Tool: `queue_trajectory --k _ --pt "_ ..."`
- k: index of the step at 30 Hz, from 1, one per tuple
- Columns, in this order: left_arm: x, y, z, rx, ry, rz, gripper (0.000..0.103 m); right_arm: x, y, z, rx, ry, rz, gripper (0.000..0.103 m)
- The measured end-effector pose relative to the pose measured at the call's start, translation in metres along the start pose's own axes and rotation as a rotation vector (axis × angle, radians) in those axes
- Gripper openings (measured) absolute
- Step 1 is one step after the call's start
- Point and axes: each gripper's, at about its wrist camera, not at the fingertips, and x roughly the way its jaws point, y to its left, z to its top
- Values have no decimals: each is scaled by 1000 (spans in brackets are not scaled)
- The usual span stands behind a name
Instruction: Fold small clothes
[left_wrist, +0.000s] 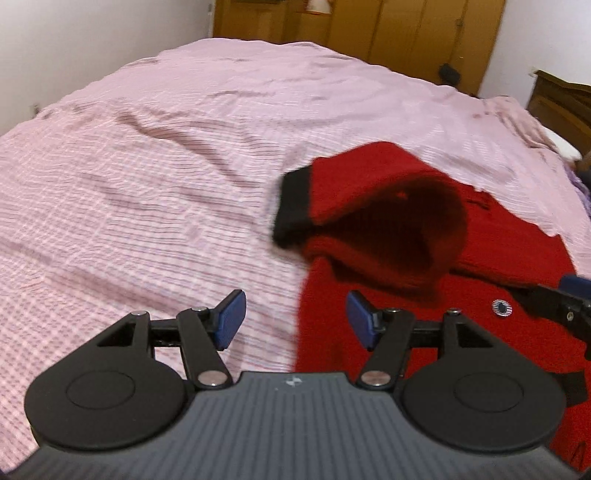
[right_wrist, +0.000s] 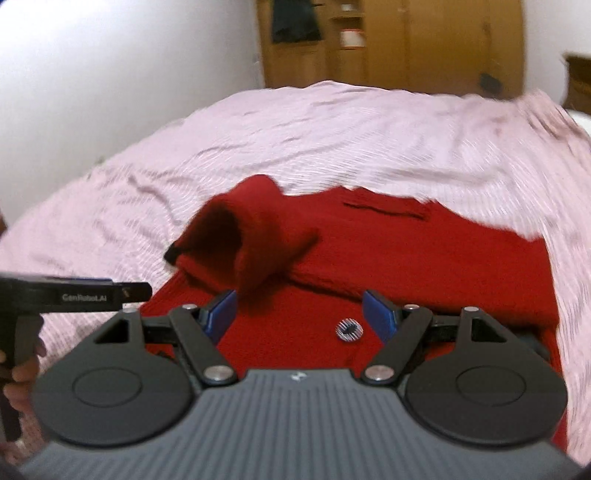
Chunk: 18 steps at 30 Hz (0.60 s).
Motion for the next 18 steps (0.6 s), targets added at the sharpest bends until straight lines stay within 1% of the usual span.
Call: queue_trajectory --k 3,9,13,16,18 --pt "0 12 3 -18 1 23 68 14 22 15 -128 2 -18 76" --pt "3 30 5 -60 11 38 68 53 61 39 -376 11 -100 76" --pt "6 34 3 -86 21 31 68 79 88 49 -543 35 -102 76" --pt "8 36 2 -100 25 15 68 99 104 53 -632 53 -125 76" --pt "8 34 0 -95 29 6 68 111 109 55 -668 60 -146 75"
